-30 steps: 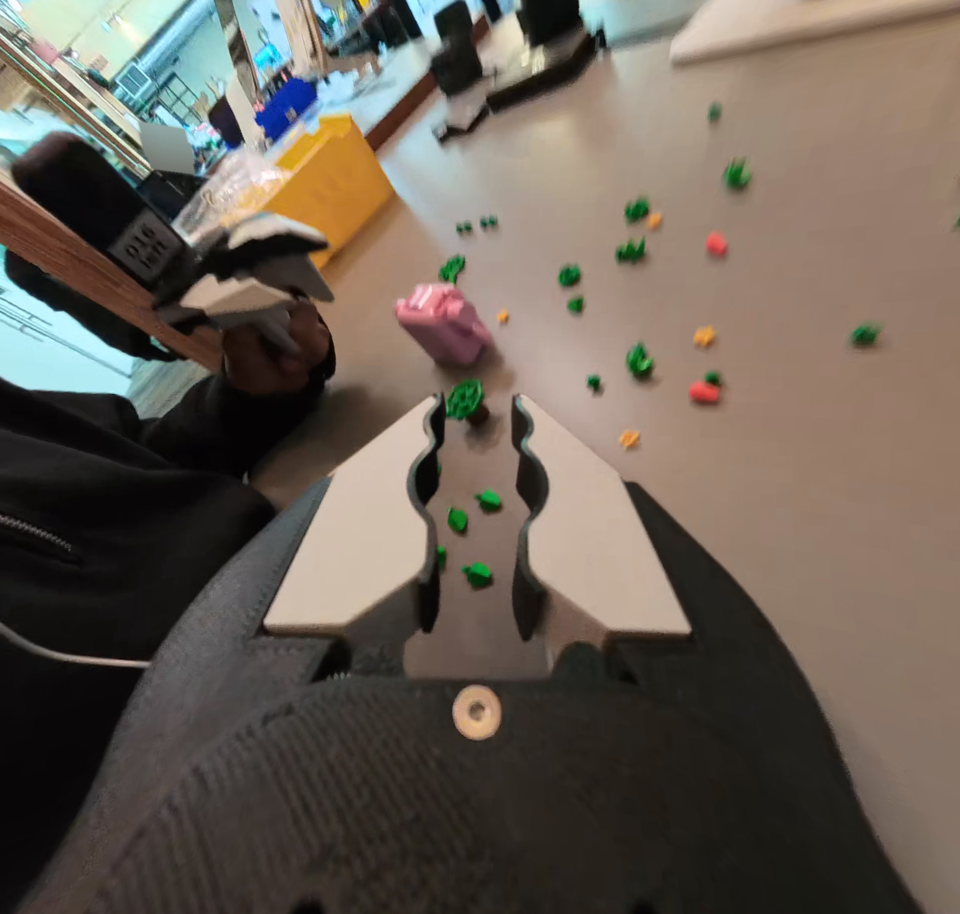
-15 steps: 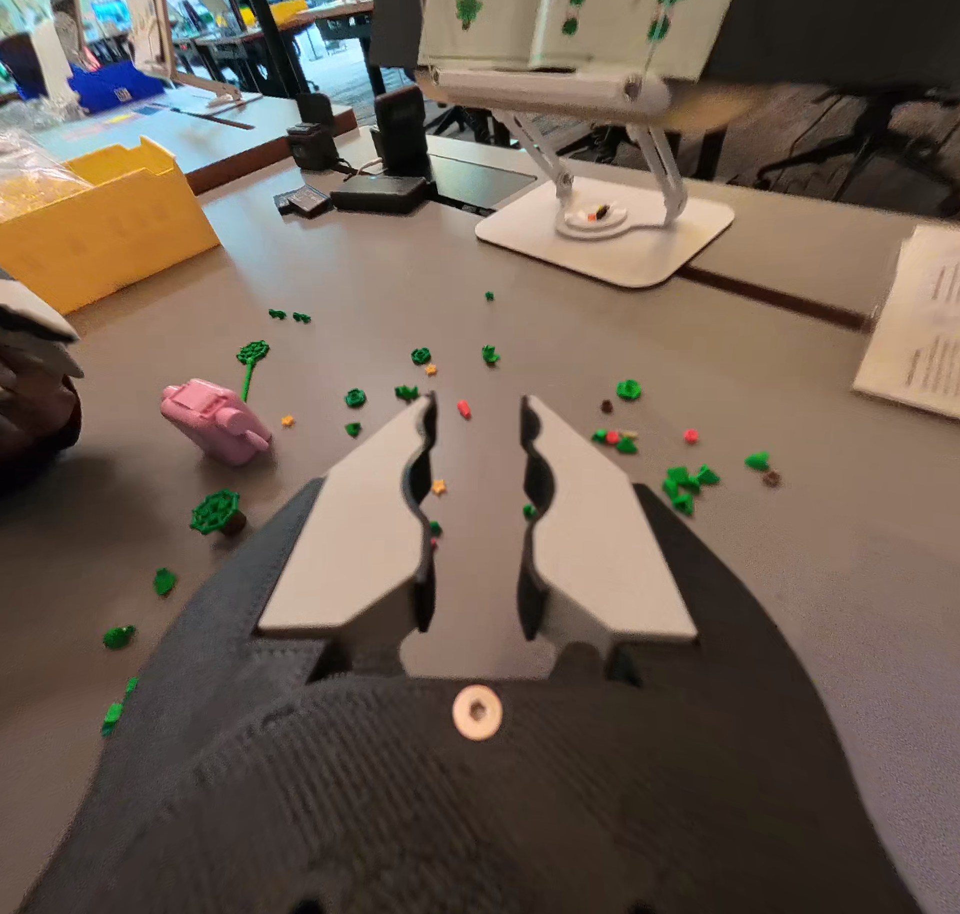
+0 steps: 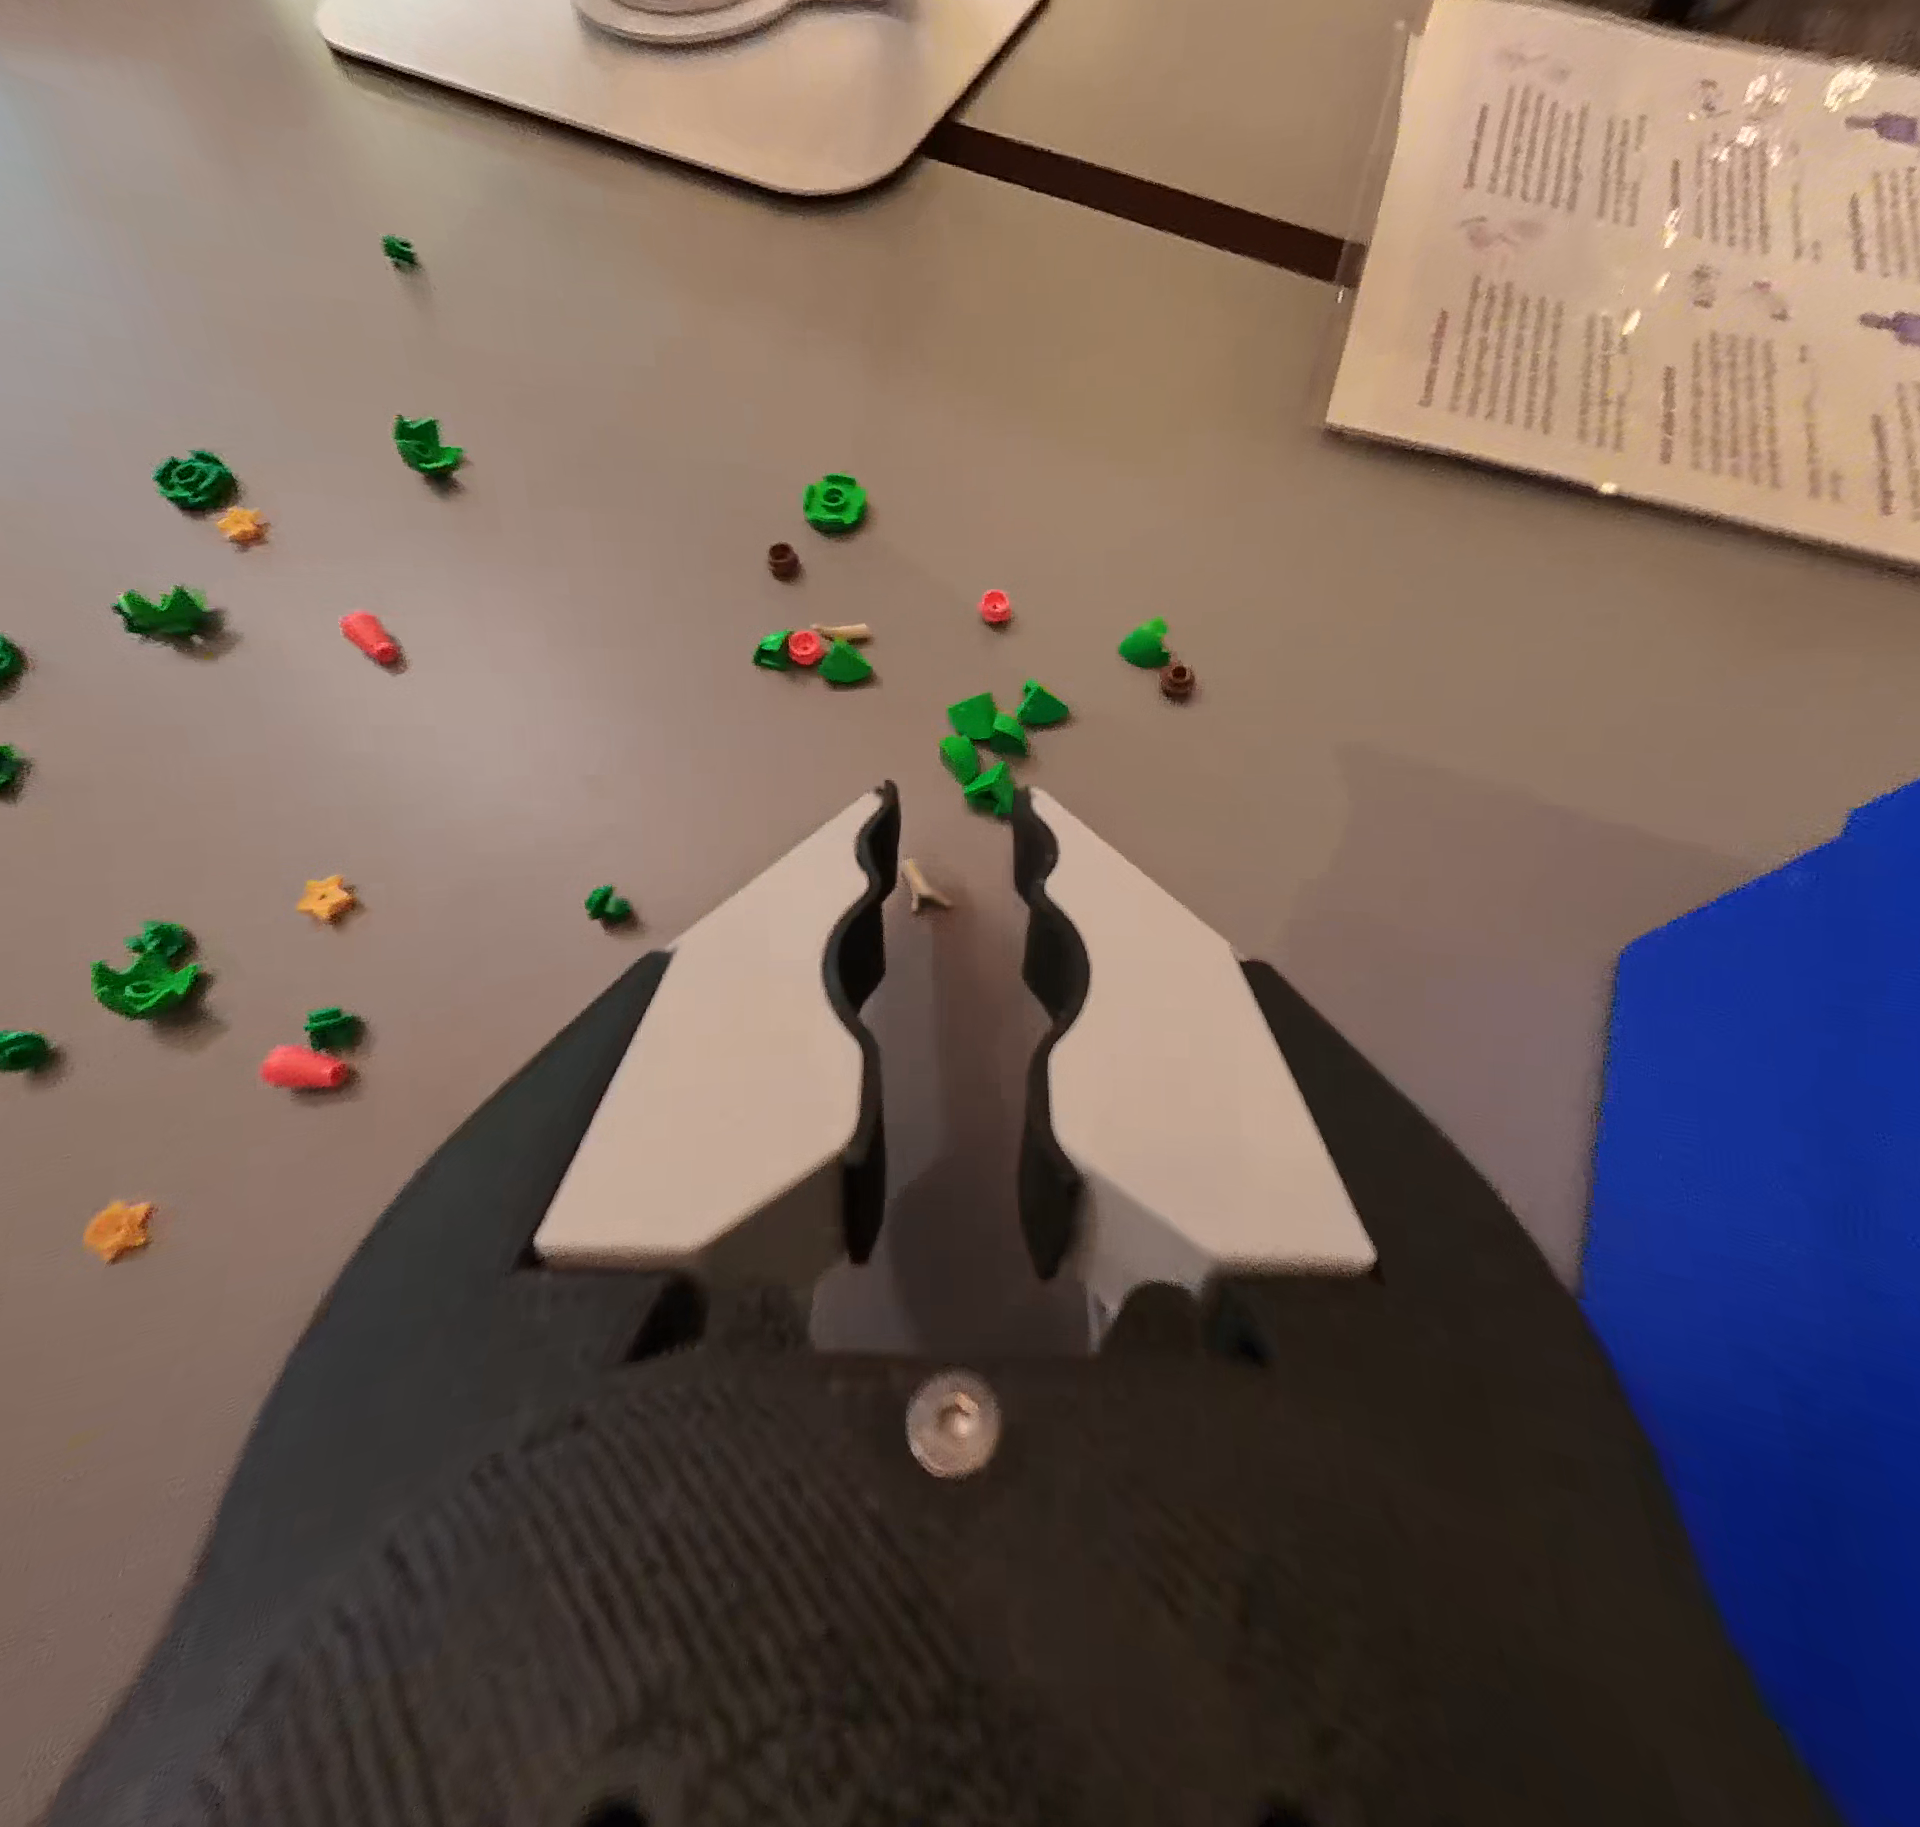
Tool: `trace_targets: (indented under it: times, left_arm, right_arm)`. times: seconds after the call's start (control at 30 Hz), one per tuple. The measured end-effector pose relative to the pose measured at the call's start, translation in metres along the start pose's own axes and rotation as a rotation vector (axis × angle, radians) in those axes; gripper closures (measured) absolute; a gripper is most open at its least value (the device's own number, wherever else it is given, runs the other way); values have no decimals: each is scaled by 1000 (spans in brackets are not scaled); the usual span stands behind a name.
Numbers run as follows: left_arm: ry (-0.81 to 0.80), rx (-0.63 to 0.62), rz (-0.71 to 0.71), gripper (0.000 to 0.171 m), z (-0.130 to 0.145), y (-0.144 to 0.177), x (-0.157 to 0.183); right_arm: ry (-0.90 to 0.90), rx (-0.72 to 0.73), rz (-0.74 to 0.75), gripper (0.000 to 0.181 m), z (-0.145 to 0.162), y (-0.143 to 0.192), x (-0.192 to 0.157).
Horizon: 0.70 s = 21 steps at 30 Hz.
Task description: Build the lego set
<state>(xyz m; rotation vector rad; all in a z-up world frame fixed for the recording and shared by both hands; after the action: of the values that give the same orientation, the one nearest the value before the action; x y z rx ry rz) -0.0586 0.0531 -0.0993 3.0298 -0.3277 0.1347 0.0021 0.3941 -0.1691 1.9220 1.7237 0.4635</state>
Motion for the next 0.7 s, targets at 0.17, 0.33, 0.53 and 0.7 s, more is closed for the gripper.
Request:
trace_targets:
  times: [0.17,0.33,0.53,0.7]
  left_arm:
    - [10,2,14,143,0,-1,1]
    - [-1,-7,14,143,1,-2,3]
    - [-5,-12,15,143,2,-3,3]
    - [-8,-19,17,143,3,-3,4]
  right_arm:
    - [3,-39,-15,160,-1,-9,4]
    - [-8,-95,-28,160,1,-17,8]
    - [-23,-80,-52,175,0,-15,8]
    - [117,83,-134,175,-13,2,-20]
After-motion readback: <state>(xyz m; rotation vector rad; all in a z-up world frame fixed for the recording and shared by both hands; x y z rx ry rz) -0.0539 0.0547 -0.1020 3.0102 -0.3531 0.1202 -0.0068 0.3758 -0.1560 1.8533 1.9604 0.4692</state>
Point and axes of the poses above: each gripper's, where its closed fingertips meet, y back along the fingers, z out of its underside, x = y × z across the jaws, the point moved 6 cm from there along y, back along the fingers, and after that the axes turned 7 degrees about -z, right-handed, at the moved point
